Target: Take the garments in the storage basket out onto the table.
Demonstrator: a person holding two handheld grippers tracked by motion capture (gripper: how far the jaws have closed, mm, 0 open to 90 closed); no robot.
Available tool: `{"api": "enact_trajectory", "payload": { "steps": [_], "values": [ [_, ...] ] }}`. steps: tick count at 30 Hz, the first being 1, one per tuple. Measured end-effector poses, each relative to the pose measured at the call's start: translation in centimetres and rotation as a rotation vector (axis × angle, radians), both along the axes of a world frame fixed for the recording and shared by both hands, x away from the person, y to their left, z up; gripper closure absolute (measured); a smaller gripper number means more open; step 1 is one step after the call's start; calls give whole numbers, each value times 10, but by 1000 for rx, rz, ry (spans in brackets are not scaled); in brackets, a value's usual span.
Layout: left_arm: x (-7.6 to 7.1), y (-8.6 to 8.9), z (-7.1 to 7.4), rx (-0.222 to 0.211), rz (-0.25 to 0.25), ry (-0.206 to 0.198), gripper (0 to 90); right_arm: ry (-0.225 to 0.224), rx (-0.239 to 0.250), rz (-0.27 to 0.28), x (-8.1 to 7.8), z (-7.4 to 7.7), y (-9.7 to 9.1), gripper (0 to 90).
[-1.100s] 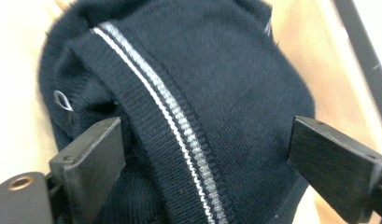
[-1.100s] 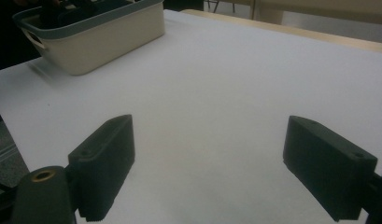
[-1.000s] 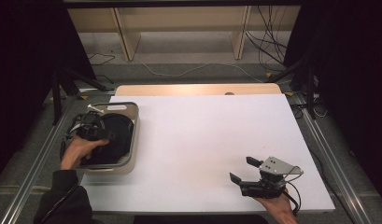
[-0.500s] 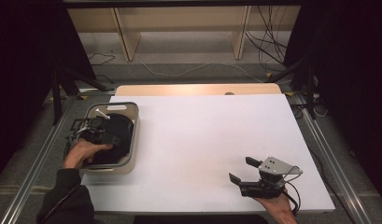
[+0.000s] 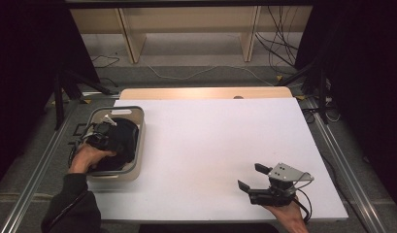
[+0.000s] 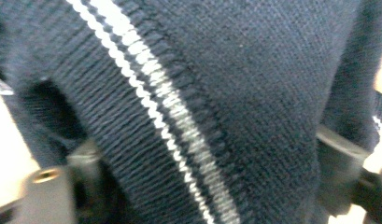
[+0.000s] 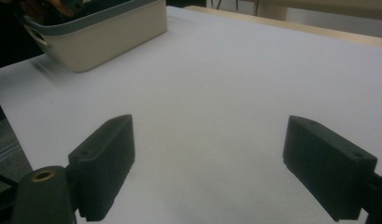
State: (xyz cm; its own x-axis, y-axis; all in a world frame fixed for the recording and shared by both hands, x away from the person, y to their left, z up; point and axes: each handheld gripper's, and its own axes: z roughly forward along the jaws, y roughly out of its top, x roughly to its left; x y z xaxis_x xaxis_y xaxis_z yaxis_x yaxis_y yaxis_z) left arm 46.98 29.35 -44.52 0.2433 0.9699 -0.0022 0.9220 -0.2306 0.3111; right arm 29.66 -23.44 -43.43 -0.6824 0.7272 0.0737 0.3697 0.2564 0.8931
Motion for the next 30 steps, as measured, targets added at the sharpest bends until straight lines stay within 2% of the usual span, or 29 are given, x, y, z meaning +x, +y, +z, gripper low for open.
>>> {"api": "enact_trajectory", "payload": {
  "steps": [2,4,8,9,10,11,16,19,20,21,22,24,25,26,27,28,29,30],
  "values": [
    [-1,1,1,-5,-5,-9,389,1,1,0,0,0,0,175],
    [-3,3,4,-39,-27,-24,508,1,2,-2,0,0,0,176],
    [-4,7,6,-85,-38,-39,599,2,0,-2,1,0,0,179],
    [-5,9,7,-103,-37,-44,611,6,2,-5,1,0,0,179],
    [-5,9,7,-103,-37,-44,619,7,1,-4,1,0,0,179],
    [-6,13,9,-141,-32,-51,627,7,0,-3,1,0,0,179],
    [-10,23,17,-257,-28,-78,640,5,2,-5,1,0,-1,181],
    [-12,25,24,-305,-36,-96,642,0,1,-4,1,1,-1,181],
    [-12,25,24,-305,-36,-96,643,4,2,-7,1,1,-2,181],
    [-13,26,26,-326,-36,-101,643,0,3,-5,2,1,-2,181],
    [-14,28,29,-367,-38,-114,643,1,3,-5,2,1,-2,181],
    [-15,29,31,-384,-37,-122,643,4,3,-8,1,1,-2,181],
    [-16,31,35,-418,-27,-140,643,4,4,-9,1,1,-2,181],
    [-16,31,35,-418,-27,-140,642,3,4,-9,1,1,-2,181],
    [-18,35,40,-462,-21,-165,642,3,3,-10,1,1,-2,181],
    [-18,35,40,-462,-21,-165,642,3,3,-10,1,1,-2,181],
    [-20,37,43,-487,-20,-176,642,2,0,-10,1,1,-2,181],
    [-22,42,48,-530,-19,-199,642,3,2,-11,1,1,-2,181]
  ]
}}
